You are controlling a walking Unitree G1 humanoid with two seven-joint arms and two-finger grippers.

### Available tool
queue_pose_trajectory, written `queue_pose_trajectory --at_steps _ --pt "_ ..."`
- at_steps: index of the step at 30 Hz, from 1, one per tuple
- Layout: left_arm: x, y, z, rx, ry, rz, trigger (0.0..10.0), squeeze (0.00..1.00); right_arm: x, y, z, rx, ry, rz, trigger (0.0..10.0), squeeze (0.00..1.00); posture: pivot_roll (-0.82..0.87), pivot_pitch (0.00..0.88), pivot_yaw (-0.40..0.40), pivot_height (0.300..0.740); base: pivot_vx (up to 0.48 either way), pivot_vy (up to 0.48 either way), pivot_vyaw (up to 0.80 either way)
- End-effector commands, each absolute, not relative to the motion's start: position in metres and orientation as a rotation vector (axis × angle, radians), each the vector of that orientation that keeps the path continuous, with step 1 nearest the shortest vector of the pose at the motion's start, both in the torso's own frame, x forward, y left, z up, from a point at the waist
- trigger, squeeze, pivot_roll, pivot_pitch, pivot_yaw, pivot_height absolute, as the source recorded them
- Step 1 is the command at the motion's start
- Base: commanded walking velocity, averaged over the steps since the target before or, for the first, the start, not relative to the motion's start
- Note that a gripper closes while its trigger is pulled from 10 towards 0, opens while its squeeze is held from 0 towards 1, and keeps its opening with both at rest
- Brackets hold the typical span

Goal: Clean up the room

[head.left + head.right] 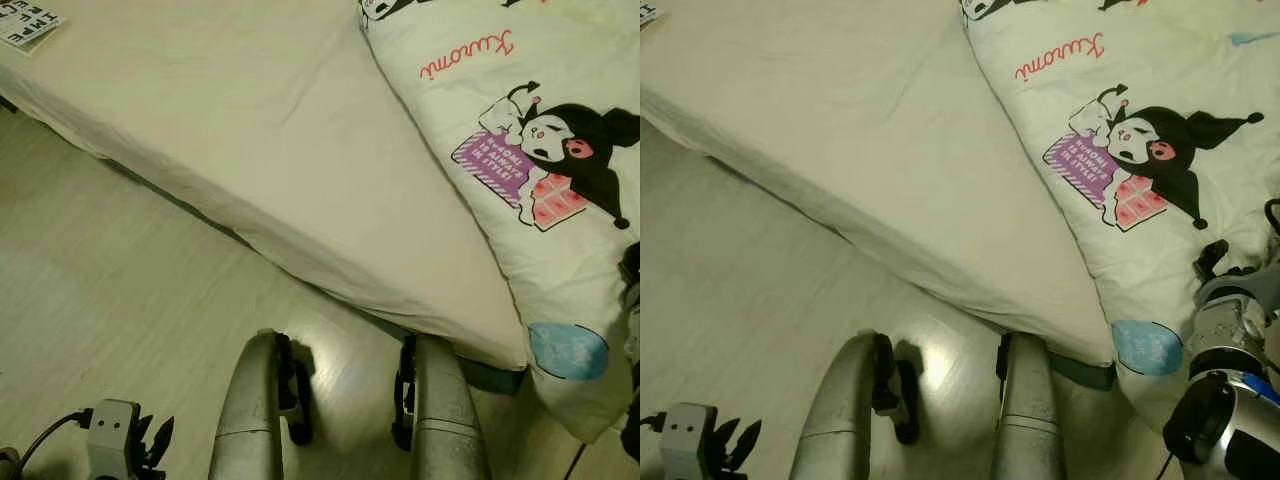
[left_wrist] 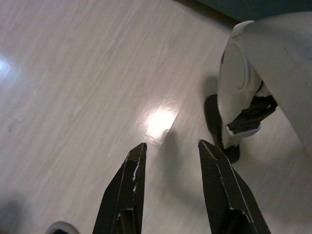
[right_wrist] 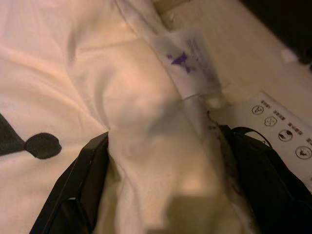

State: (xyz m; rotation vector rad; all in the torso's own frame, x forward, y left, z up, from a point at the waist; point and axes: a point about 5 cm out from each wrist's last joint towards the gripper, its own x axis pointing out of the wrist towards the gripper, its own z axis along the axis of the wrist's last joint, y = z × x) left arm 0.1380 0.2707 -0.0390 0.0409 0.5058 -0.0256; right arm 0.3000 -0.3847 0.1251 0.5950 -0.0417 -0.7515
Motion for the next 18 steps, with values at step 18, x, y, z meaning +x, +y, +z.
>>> queue_pose_trajectory --at_steps 18 --pt "0.123 0.280 -0.036 0.070 0.553 -0.039 10.0 0.00 0.317 -0.364 0.128 0.687 -0.082 -0.552 0.0 0.00 0.06 0.362 0.225 0.625 0.000 0.000 0.00"
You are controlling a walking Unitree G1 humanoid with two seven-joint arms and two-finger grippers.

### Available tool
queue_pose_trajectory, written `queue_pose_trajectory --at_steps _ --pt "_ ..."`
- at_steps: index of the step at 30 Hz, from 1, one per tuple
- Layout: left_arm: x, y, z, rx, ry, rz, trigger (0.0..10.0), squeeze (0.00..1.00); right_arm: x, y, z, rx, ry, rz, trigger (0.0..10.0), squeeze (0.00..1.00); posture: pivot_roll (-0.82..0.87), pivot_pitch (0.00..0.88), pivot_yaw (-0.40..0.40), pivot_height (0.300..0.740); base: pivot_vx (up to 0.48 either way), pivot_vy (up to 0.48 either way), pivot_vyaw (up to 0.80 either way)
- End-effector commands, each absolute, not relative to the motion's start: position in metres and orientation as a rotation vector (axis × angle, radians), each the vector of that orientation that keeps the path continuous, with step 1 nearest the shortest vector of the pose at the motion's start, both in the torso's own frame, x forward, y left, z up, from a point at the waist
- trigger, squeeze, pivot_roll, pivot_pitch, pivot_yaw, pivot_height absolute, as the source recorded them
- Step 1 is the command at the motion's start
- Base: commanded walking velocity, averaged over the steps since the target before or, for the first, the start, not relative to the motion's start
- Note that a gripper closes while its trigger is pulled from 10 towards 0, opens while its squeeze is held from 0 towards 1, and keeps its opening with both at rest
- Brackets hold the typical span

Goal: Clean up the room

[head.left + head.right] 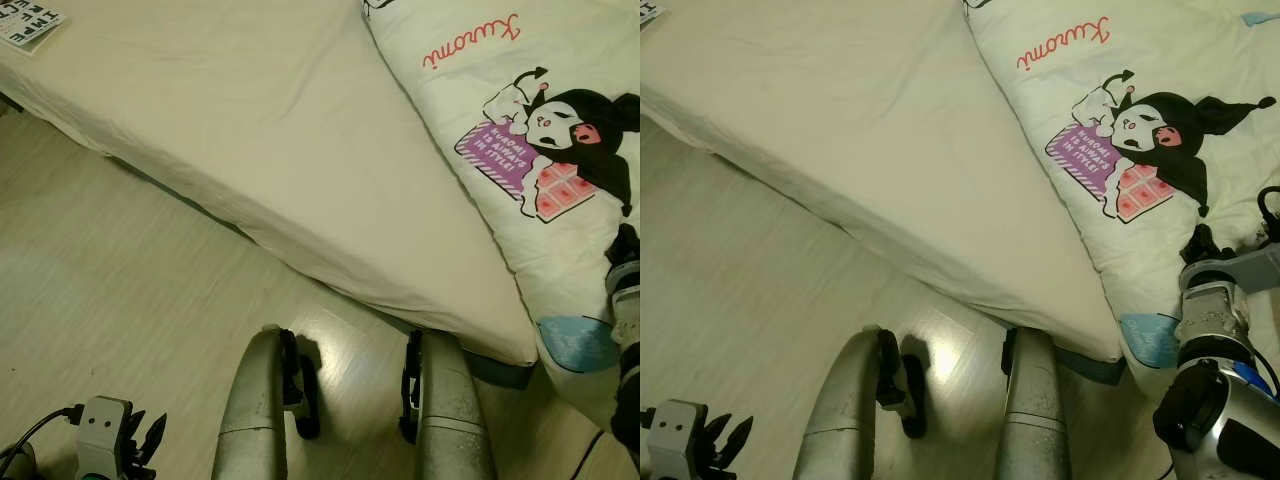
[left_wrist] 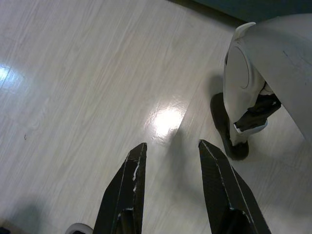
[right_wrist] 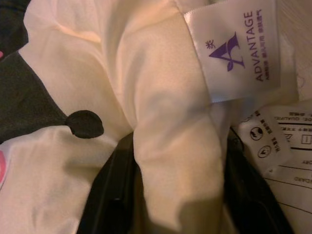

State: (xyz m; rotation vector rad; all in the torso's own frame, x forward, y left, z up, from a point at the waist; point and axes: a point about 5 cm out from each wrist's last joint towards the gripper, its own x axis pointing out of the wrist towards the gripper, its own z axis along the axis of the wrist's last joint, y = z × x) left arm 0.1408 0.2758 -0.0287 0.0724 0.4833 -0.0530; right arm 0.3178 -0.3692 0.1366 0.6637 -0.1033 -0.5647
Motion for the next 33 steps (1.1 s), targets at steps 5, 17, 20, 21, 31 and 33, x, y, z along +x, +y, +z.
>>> queue_pose_trajectory --at_steps 5,17,20,21,31,33 --pt "0.124 0.278 -0.037 0.066 0.556 -0.041 10.0 0.00 0.315 -0.371 0.134 0.675 -0.103 -0.578 0.0 0.00 0.05 0.356 0.221 0.625 0.000 0.000 0.00" --pt "0.127 0.275 -0.038 0.061 0.562 -0.043 10.0 0.00 0.319 -0.372 0.144 0.629 -0.126 -0.559 0.0 0.00 0.04 0.349 0.214 0.625 0.000 0.000 0.00" --pt "0.128 0.275 -0.039 0.060 0.562 -0.039 10.0 0.00 0.324 -0.368 0.151 0.577 -0.127 -0.527 0.0 0.00 0.04 0.348 0.209 0.625 0.000 0.000 0.00" --pt "0.128 0.275 -0.039 0.060 0.563 -0.037 10.0 0.00 0.329 -0.364 0.154 0.530 -0.122 -0.502 0.0 0.00 0.04 0.347 0.208 0.625 0.000 0.000 0.00" --pt "0.131 0.276 -0.041 0.038 0.562 0.019 10.0 0.00 0.371 -0.089 0.163 0.071 -0.115 0.835 0.0 0.00 0.01 0.321 0.165 0.625 0.000 0.000 0.00" --pt "0.133 0.274 -0.043 0.023 0.555 0.044 10.0 0.00 0.310 0.008 0.125 -0.029 -0.017 1.372 0.0 0.00 0.01 0.314 0.151 0.625 0.000 0.000 0.00"
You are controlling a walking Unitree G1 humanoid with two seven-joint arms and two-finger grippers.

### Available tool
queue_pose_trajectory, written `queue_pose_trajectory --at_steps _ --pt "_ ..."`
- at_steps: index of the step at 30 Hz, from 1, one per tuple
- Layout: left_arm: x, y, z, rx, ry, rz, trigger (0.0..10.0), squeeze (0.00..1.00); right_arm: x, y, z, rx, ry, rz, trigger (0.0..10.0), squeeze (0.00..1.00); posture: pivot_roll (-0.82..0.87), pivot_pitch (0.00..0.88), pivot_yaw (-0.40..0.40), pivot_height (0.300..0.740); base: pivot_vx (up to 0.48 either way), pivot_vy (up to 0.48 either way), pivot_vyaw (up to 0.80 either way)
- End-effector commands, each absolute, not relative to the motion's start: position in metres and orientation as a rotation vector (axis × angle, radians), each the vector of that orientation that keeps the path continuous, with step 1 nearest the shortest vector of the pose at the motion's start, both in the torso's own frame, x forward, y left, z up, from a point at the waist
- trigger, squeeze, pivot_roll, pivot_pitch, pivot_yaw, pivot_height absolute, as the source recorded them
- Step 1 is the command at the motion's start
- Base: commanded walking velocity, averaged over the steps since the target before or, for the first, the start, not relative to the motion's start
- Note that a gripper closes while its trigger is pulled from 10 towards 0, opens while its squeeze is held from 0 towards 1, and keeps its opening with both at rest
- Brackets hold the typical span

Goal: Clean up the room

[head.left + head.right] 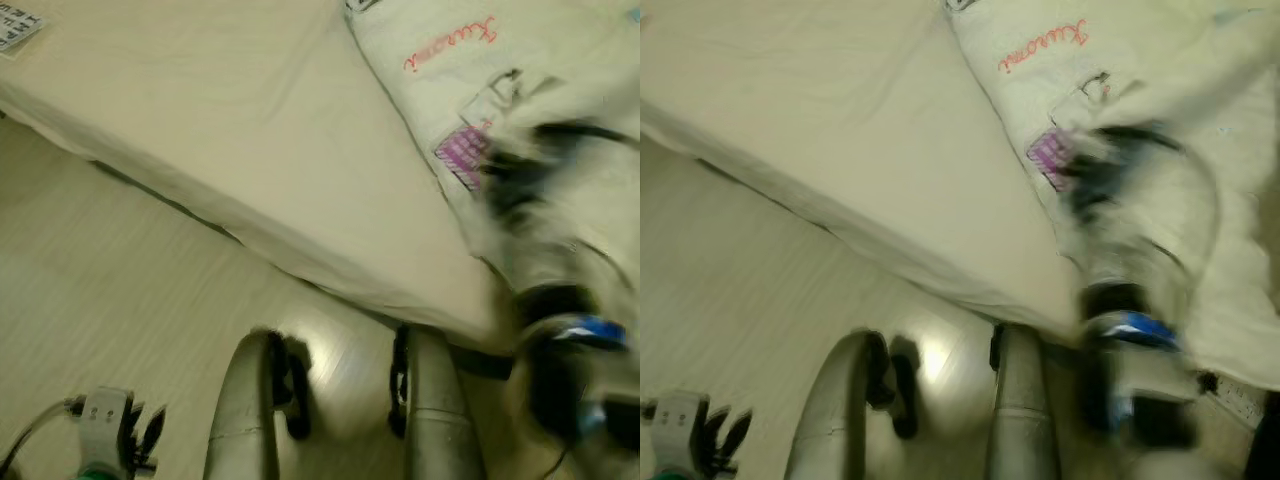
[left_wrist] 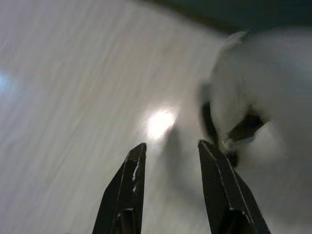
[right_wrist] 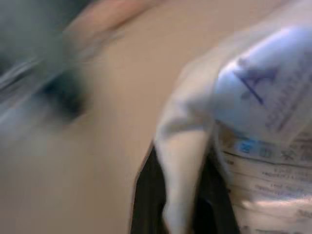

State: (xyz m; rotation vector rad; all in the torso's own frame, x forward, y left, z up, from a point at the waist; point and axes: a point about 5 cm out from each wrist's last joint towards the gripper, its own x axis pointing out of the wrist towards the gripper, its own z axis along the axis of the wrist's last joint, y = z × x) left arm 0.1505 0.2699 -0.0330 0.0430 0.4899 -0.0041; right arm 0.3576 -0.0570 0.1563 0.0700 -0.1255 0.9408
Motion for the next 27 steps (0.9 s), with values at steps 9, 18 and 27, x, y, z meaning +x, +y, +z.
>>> queue_pose_trajectory --at_steps 9,18,27 --pt "0.125 0.262 -0.053 -0.016 0.579 0.065 10.0 0.00 0.257 -0.036 0.019 -0.386 0.389 1.466 0.0 0.00 -0.01 0.313 0.113 0.625 0.000 0.000 0.00" --pt "0.134 0.253 -0.057 -0.031 0.589 0.044 10.0 0.00 0.270 -0.083 -0.001 -0.536 0.532 1.111 10.0 0.39 -0.04 0.290 0.113 0.625 0.000 0.000 0.00" --pt "0.153 0.247 -0.056 -0.030 0.583 0.022 10.0 0.00 0.245 -0.095 0.003 -0.188 0.591 1.325 10.0 1.00 -0.07 0.239 0.111 0.625 0.000 0.000 0.00"
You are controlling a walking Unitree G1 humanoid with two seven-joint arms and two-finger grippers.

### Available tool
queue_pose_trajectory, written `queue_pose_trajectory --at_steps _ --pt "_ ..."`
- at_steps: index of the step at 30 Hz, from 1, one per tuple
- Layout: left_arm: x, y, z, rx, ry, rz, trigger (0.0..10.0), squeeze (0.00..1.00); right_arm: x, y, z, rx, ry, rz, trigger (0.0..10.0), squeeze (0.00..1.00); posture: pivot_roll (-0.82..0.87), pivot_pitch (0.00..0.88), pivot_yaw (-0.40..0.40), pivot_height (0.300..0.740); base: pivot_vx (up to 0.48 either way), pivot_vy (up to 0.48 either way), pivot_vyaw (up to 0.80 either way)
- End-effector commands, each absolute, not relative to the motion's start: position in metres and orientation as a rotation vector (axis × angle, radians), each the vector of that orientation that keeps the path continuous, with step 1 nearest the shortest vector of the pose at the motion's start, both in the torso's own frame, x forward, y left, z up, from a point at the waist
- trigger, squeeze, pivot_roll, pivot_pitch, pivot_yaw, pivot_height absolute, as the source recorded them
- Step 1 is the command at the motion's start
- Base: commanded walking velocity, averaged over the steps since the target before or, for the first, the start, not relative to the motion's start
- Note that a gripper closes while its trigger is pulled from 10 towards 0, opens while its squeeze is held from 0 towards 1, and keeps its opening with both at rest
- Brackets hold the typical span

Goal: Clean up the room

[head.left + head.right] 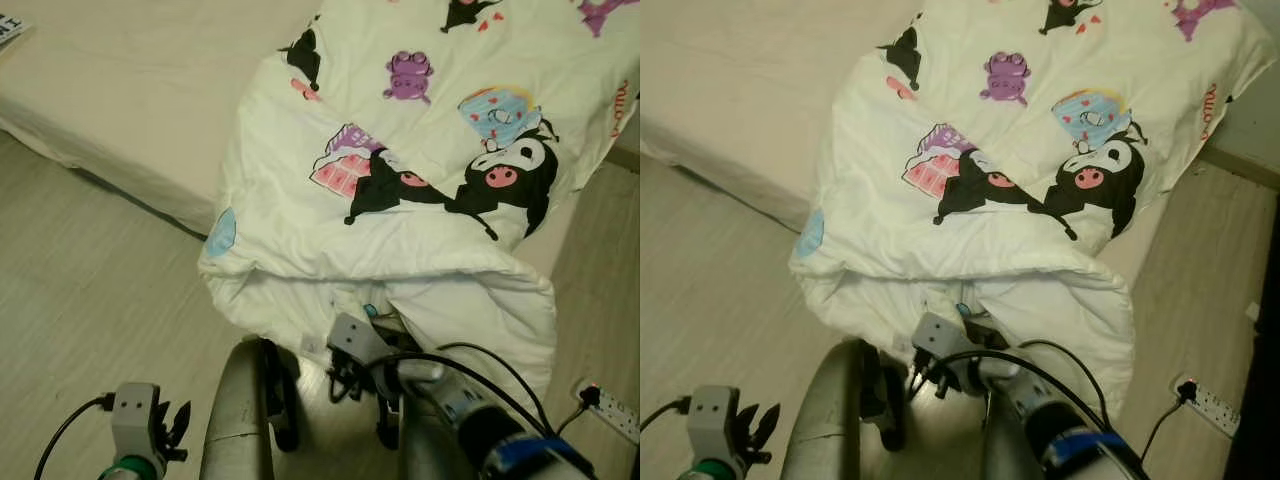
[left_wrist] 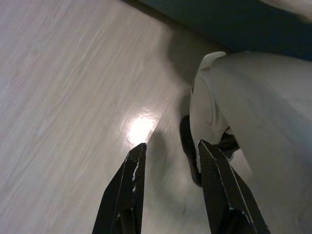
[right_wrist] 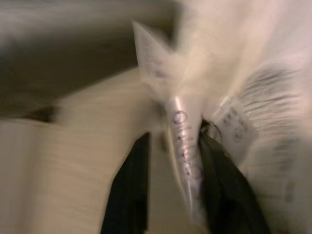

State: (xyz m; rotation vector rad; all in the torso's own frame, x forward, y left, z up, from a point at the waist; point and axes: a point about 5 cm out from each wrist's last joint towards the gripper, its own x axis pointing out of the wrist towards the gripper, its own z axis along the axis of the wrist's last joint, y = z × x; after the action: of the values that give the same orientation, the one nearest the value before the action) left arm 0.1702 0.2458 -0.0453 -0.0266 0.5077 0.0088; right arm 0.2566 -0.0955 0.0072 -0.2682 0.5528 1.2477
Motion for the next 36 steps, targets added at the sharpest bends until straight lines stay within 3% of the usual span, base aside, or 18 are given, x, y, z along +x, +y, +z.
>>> queue_pose_trajectory --at_steps 1,4,13,15,19,21,25,26,29,31,32,33,34,35,36 --pt "0.155 0.247 -0.056 -0.029 0.583 0.023 10.0 0.00 0.240 -0.096 0.008 -0.132 0.588 1.386 10.0 1.00 -0.07 0.239 0.111 0.625 0.000 0.000 0.00" --pt "0.165 0.253 -0.053 -0.027 0.571 0.059 10.0 0.00 0.231 -0.112 0.031 0.020 0.590 1.535 10.0 1.00 -0.09 0.204 0.102 0.625 0.000 0.000 0.00" --pt "0.180 0.285 -0.038 -0.007 0.529 0.210 10.0 0.00 0.236 -0.135 0.051 0.116 0.547 1.518 10.0 1.00 -0.12 0.132 0.083 0.625 0.000 0.000 0.00" --pt "0.184 0.305 -0.028 0.002 0.497 0.290 10.0 0.00 0.249 -0.144 0.063 0.177 0.473 1.416 10.0 1.00 -0.12 0.115 0.083 0.625 0.000 0.000 0.00" --pt "0.187 0.316 -0.020 0.009 0.461 0.319 10.0 0.00 0.261 -0.151 0.073 0.240 0.390 1.322 10.0 1.00 -0.13 0.104 0.083 0.625 0.000 0.000 0.00" --pt "0.213 0.327 0.012 -0.030 0.263 0.306 10.0 0.00 0.300 -0.183 0.106 0.427 0.133 0.966 10.0 1.00 -0.14 0.079 0.083 0.625 0.000 0.000 0.00" --pt "0.228 0.321 0.028 -0.032 0.165 0.230 10.0 0.00 0.314 -0.198 0.113 0.496 0.064 0.802 10.0 1.00 -0.14 0.076 0.083 0.625 0.000 0.000 0.00" --pt "0.240 0.313 0.042 0.008 0.093 0.148 10.0 0.00 0.322 -0.208 0.115 0.545 0.034 0.683 10.0 0.04 -0.14 0.074 0.082 0.625 0.000 0.000 0.00" --pt "0.247 0.307 0.051 0.038 0.050 0.096 10.0 0.00 0.327 -0.214 0.116 0.576 0.019 0.611 10.0 0.04 -0.14 0.074 0.082 0.625 0.000 0.000 0.00" --pt "0.274 0.267 0.086 0.157 -0.101 -0.153 10.0 0.00 0.336 -0.236 0.111 0.629 -0.005 0.328 10.0 0.00 -0.12 0.075 0.077 0.625 0.000 0.000 0.00" --pt "0.274 0.267 0.086 0.157 -0.101 -0.153 10.0 0.00 0.336 -0.236 0.111 0.629 -0.005 0.328 10.0 0.00 -0.12 0.075 0.077 0.625 0.000 0.000 0.00" --pt "0.284 0.243 0.101 0.220 -0.165 -0.273 10.0 0.00 0.337 -0.246 0.107 0.635 -0.003 0.201 10.0 0.00 -0.12 0.079 0.077 0.625 0.000 0.000 0.00" --pt "0.284 0.243 0.101 0.220 -0.165 -0.273 10.0 0.00 0.337 -0.246 0.107 0.635 -0.003 0.201 10.0 0.00 -0.12 0.079 0.077 0.625 0.000 0.000 0.00" --pt "0.294 0.197 0.119 0.365 -0.267 -0.470 10.0 0.00 0.332 -0.259 0.094 0.620 0.036 0.028 10.0 0.00 -0.13 0.089 0.089 0.625 0.000 0.000 0.00" --pt "0.294 0.197 0.119 0.365 -0.267 -0.470 10.0 0.00 0.332 -0.259 0.094 0.620 0.036 0.028 10.0 0.00 -0.13 0.089 0.089 0.625 0.000 0.000 0.00"
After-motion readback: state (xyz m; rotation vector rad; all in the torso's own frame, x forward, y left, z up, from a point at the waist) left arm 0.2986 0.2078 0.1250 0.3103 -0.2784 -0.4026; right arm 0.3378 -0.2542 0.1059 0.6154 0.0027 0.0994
